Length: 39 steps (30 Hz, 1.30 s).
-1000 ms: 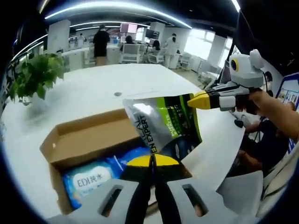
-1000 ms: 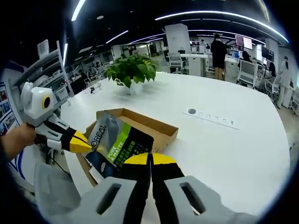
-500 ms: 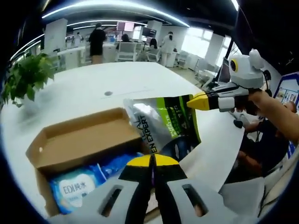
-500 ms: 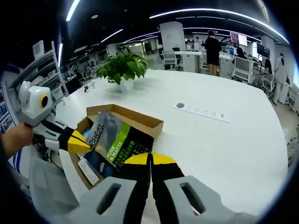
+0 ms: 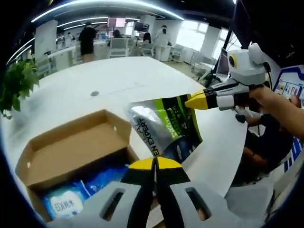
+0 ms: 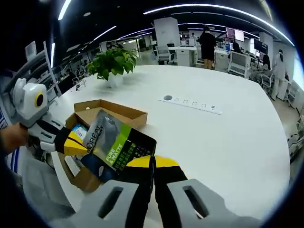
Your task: Operate the shoe box by opening the lid, removing the specified soft item, and placing it in the target area until the item is outside and the box remains undamaged.
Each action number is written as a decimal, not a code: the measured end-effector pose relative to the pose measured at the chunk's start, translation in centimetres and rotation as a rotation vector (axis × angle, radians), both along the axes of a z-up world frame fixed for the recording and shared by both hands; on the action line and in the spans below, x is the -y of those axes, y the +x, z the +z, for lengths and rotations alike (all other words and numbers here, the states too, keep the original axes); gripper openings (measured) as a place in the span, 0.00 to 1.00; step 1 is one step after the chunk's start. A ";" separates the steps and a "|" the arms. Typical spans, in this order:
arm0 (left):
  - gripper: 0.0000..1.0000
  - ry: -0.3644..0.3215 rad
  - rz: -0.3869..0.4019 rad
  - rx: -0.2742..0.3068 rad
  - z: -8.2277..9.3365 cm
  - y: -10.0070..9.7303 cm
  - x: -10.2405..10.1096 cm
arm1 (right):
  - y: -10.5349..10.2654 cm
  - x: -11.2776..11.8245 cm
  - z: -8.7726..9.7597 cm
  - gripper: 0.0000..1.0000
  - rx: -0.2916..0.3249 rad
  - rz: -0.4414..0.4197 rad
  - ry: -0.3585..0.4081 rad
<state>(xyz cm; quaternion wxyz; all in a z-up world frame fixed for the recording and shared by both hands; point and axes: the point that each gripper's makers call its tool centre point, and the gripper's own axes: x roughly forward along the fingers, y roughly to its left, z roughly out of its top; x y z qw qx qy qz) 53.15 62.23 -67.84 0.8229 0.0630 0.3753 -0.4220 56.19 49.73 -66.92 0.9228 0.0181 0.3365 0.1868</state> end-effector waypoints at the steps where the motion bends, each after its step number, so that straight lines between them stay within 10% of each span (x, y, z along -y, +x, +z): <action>1: 0.00 0.002 -0.005 -0.003 -0.2 0.1 0.3 | 0.0 0.2 -0.1 0.00 -0.002 -0.003 -0.001; 39: 0.00 0.382 -0.383 0.082 -7.3 0.8 5.0 | 1.7 4.2 -7.9 0.00 -0.123 -0.043 -0.025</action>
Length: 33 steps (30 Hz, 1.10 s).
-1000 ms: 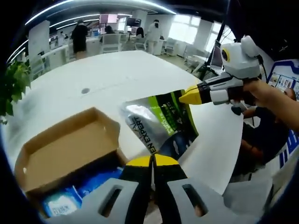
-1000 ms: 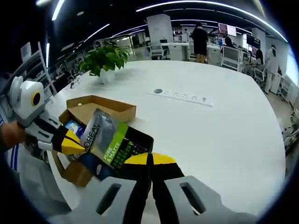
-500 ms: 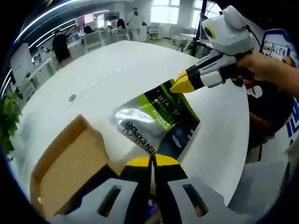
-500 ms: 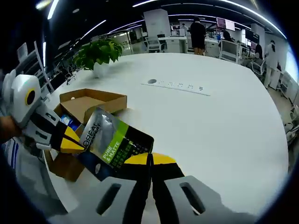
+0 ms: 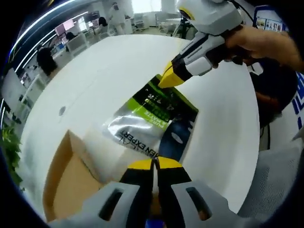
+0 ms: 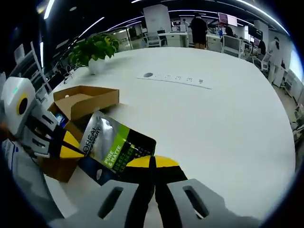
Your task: Operate the shoe box by opening the lid, removing the specified soft item, and placing it in the target area until the item is outside and the box remains undamaged.
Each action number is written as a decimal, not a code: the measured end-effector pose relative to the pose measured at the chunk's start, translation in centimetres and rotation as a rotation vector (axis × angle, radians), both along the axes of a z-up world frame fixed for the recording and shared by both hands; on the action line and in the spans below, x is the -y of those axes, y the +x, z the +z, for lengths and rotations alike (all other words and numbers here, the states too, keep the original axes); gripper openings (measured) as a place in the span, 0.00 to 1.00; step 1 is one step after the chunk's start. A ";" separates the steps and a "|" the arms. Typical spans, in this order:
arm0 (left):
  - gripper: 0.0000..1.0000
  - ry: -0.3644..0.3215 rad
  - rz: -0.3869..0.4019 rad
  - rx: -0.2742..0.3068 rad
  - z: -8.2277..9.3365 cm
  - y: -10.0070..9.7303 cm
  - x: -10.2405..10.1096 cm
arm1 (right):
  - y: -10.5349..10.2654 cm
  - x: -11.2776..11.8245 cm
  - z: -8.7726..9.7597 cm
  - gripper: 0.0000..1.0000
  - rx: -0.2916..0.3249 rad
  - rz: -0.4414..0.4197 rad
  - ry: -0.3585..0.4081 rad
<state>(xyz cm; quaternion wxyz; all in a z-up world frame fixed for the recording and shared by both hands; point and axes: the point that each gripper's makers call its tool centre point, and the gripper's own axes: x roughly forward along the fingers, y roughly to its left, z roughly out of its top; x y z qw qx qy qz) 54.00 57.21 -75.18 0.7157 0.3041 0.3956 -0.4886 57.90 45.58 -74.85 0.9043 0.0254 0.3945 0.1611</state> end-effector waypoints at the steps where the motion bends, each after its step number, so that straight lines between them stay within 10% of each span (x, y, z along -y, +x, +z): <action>1: 0.00 0.007 -0.004 -0.001 -0.2 0.1 0.0 | 0.0 0.0 -0.2 0.00 -0.003 0.000 -0.001; 33: 0.00 0.161 -0.166 0.064 -3.4 0.2 -0.1 | 1.1 0.7 -3.4 0.00 -0.045 -0.020 -0.003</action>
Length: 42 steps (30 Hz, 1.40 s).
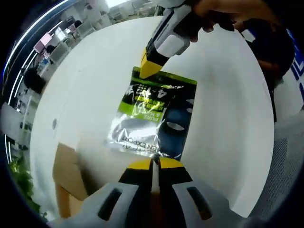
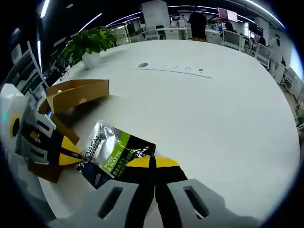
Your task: Operate the shoe box by opening the lid, removing the specified soft item, and placing it in the target area until the item is outside and the box remains undamaged.
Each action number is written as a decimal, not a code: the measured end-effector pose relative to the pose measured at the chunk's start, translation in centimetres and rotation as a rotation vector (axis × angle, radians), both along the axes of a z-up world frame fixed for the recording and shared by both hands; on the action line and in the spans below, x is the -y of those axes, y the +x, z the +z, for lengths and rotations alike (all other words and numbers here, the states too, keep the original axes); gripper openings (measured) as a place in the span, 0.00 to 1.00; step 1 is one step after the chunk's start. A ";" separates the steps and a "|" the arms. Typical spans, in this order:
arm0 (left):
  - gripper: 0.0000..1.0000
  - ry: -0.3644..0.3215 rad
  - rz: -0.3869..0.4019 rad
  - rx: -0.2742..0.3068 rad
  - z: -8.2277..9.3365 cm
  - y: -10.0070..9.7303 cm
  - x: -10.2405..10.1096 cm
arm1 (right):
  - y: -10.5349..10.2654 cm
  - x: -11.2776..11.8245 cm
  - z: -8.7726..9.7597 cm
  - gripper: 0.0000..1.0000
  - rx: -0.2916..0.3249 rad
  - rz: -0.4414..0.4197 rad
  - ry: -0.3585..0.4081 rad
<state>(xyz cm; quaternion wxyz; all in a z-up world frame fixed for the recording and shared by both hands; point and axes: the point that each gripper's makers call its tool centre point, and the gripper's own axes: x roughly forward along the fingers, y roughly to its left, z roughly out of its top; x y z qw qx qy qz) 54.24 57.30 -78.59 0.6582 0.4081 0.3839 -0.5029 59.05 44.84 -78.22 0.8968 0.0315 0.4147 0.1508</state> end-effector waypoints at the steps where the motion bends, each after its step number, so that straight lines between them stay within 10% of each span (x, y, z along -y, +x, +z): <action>1: 0.01 -0.005 0.005 -0.001 0.1 0.0 0.0 | 0.0 0.1 0.0 0.00 -0.002 -0.006 0.000; 22: 0.11 -0.236 0.171 -0.052 4.3 0.3 0.4 | -0.1 0.5 -0.8 0.00 -0.045 -0.136 0.002; 42: 0.13 -0.363 0.267 -0.024 8.6 0.6 -2.8 | -0.6 0.2 -0.5 0.04 -0.041 -0.069 -0.041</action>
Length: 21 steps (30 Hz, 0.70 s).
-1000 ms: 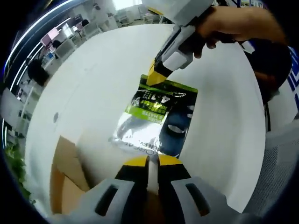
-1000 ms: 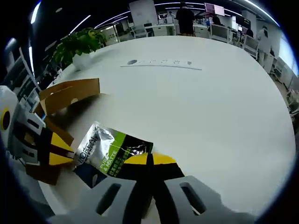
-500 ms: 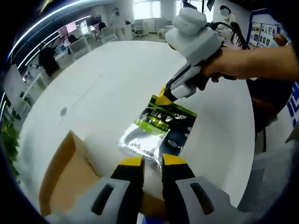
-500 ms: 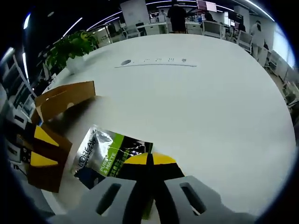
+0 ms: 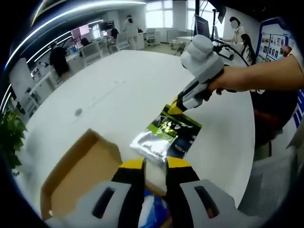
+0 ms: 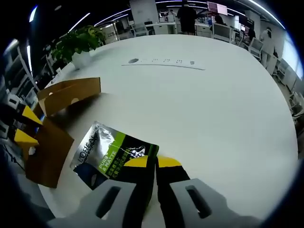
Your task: Operate the shoe box by opening the lid, removing the specified soft item, and placing it in the target area until the item is outside and the box remains undamaged.
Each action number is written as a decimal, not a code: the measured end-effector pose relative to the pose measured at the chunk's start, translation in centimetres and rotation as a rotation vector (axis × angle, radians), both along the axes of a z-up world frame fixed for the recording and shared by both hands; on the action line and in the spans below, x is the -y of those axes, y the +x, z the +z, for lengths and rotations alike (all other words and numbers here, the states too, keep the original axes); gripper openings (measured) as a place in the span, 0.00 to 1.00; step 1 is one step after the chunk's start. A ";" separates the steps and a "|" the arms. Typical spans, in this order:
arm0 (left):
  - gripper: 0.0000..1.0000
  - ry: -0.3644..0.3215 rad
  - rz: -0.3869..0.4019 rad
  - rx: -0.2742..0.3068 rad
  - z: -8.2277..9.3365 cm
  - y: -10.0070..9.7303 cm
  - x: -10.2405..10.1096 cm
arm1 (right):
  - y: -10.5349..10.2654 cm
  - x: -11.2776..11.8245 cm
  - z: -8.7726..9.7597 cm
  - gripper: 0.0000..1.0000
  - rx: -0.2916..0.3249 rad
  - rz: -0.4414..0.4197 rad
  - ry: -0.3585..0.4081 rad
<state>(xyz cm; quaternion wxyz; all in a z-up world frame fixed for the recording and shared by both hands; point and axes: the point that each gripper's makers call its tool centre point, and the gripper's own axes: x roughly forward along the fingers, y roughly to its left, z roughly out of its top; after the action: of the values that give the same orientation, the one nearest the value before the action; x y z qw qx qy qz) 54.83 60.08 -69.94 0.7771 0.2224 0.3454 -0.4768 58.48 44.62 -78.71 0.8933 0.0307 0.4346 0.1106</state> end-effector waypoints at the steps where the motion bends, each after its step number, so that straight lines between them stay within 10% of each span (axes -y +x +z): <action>1: 0.14 -0.003 0.005 0.001 0.1 0.0 -0.2 | 0.0 0.0 0.1 0.05 0.003 0.003 -0.004; 21: 0.22 -0.008 0.135 0.014 1.0 -0.1 -7.3 | -0.5 -2.7 4.9 0.22 0.101 0.082 -0.018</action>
<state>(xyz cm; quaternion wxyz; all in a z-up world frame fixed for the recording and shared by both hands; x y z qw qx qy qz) 54.70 67.34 -68.98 0.8106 0.1988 0.3524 -0.4233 57.97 47.35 -73.78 0.9091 -0.0010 0.3907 0.1447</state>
